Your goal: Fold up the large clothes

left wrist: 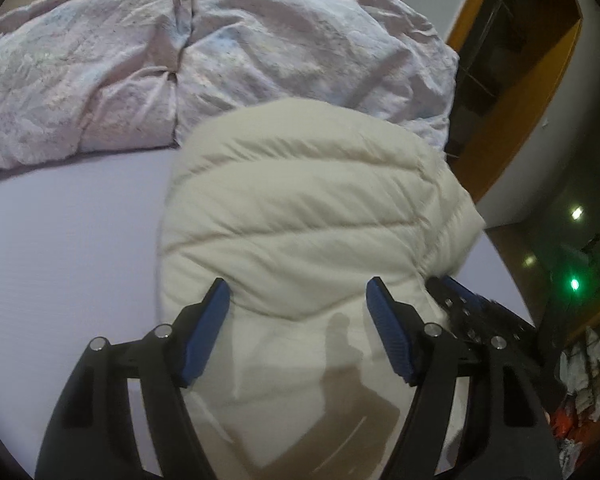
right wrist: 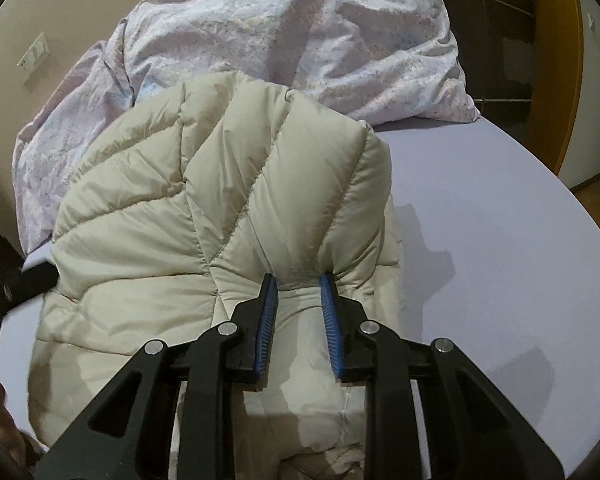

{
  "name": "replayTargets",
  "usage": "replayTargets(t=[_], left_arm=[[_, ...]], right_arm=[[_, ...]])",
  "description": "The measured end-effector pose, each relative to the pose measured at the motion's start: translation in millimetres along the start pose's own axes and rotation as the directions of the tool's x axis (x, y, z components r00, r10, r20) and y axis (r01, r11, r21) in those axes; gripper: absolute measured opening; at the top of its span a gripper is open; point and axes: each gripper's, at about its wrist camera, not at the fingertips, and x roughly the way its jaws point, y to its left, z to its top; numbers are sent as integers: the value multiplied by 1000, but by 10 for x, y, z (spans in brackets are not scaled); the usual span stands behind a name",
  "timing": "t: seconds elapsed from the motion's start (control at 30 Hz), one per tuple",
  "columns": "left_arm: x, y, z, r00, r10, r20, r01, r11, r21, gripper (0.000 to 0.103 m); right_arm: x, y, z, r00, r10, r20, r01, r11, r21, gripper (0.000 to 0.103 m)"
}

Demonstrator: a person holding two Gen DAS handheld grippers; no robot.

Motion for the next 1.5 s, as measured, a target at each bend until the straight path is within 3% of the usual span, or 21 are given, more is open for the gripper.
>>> replayTargets(t=[0.33, 0.8, 1.0, 1.2, 1.37, 1.5], left_arm=[[371, 23, 60, 992, 126, -27, -123, 989, 78, 72], [746, -39, -55, 990, 138, -37, -132, 983, 130, 80], [537, -27, -26, 993, 116, -24, -112, 985, 128, 80], [303, 84, 146, 990, 139, 23, -141, 984, 106, 80], [356, 130, 276, 988, 152, 26, -154, 984, 96, 80], [436, 106, 345, 987, 155, 34, -158, 982, 103, 81]], right_arm=[[131, -126, -63, 1000, 0, -29, 1, 1000, 27, 24], [214, -292, -75, 998, 38, -41, -34, 995, 95, 24], [18, -162, 0, 999, -25, -24, 26, 999, 38, 27], [-316, 1, 230, 997, 38, 66, -40, 999, 24, 27], [-272, 88, 477, 994, 14, 105, -15, 1000, 3, 27], [-55, 11, 593, 996, -46, 83, 45, 999, 5, 27]])
